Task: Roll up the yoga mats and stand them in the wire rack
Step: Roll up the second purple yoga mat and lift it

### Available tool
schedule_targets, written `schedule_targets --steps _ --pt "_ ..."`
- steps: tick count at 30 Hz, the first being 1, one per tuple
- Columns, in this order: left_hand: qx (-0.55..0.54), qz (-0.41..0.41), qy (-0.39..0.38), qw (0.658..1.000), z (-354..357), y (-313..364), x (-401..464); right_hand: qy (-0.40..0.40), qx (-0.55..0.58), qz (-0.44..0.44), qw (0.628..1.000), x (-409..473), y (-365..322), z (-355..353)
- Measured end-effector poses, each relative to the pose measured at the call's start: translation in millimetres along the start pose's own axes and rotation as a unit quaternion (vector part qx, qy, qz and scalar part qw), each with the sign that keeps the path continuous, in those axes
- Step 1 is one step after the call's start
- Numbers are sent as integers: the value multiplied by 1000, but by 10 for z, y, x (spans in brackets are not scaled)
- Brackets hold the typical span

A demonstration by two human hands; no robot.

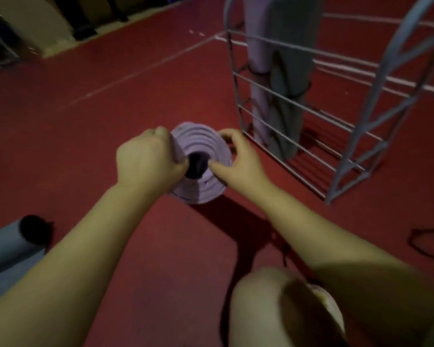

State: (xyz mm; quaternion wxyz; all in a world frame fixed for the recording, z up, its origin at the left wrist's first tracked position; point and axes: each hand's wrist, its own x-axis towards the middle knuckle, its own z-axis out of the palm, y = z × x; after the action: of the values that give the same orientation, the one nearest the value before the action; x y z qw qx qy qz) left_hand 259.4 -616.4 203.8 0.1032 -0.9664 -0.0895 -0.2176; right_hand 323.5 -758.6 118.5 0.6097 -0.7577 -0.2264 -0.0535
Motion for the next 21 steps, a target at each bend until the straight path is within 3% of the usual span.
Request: schedule_targets --steps 4,6,9,11,12,14,16,21 --pt "74 164 -191 965 1115 819 -116 -38 5 178 983 -558 1508 -65" --pt "92 254 -233 934 1467 1288 -251 -38 6 263 964 -938 2035 -169" --pt "54 346 -336 875 2062 1892 -549 -109 -160 254 948 -1441 2671 -409" --pt "43 376 -332 864 2305 2112 -690 -138 -247 235 930 -1586 3131 -697" --pt "50 403 -321 856 2454 2172 -743 -129 -315 268 901 -1589 3331 -912" --pt "48 427 -308 849 2729 2306 -813 36 -399 365 840 -1546 3763 -1395" --pt "51 435 -275 856 2875 2419 -800 186 -480 416 750 -1537 4029 -1881" --pt "-17 426 -232 874 3070 2696 -690 197 -469 573 643 -1621 4490 -2539"
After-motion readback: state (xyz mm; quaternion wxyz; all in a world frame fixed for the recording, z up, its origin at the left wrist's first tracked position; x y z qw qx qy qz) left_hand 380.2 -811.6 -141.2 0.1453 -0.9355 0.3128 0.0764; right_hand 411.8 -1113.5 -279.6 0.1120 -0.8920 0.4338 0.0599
